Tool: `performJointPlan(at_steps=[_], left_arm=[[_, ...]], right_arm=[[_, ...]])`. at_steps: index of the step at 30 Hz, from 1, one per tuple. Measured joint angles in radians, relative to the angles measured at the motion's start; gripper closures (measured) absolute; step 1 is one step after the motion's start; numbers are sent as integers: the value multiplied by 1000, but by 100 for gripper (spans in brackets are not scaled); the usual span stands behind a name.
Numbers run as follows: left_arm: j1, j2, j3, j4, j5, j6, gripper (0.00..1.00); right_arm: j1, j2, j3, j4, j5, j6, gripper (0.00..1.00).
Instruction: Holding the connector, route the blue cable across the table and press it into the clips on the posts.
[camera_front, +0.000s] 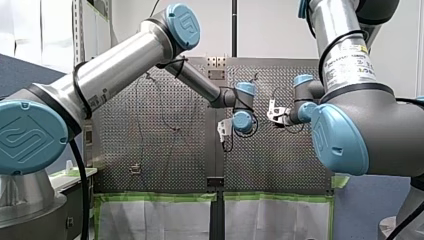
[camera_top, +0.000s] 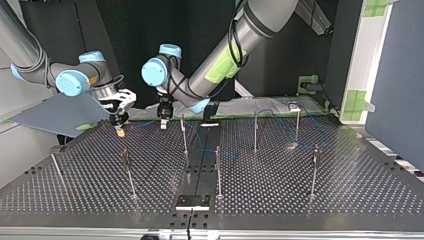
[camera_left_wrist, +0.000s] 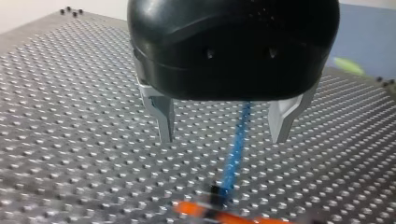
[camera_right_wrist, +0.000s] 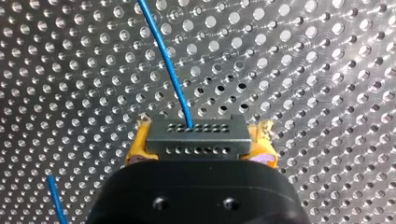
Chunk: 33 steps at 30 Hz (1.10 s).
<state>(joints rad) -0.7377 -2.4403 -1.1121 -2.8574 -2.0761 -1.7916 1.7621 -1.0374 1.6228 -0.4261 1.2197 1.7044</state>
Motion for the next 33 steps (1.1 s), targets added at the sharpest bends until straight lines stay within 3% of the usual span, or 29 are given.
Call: performJointPlan(at_steps=[4,5,6,8,9,10,11,12,13,14,15,17,27,33], left_arm=[[4,-24,6,-10,7,-1,0],[5,-27,7,-11,8,-2,15],[6,-30,9,-13,9,-2,15],[7,-32,14,-18,14,-4,38],[7,-33,17,-21,16,-4,38],[7,-34,21,-28,19,-5,56],[7,-34,24,-33,20,-5,67],[7,-34,27,-38,22,-6,67],[6,-34,30,-42,25,-6,82],[5,-34,31,-44,27,-6,91],[4,-34,32,-46,28,-6,91],[1,-34,33,-47,31,-7,100],[-3,-32,55,-48,12,-18,100],[-6,-21,77,-68,1,-18,100]], right_arm=[[-1,0,0,0,-4,0,100],[-1,0,0,0,-5,0,100],[-1,0,1,-1,-5,0,100],[-2,0,1,-1,-6,0,100],[-2,0,1,-1,-6,0,100],[-2,0,1,-1,-6,0,100],[-2,0,1,-1,-6,0,100],[-2,0,1,-1,-6,0,100],[-2,0,1,-1,-6,0,100],[-2,0,0,-1,-6,0,100],[-2,0,0,-1,-6,0,100],[-2,0,0,-1,-6,0,100],[-1,0,-2,-2,-8,10,100],[3,-1,-15,2,-30,20,100]])
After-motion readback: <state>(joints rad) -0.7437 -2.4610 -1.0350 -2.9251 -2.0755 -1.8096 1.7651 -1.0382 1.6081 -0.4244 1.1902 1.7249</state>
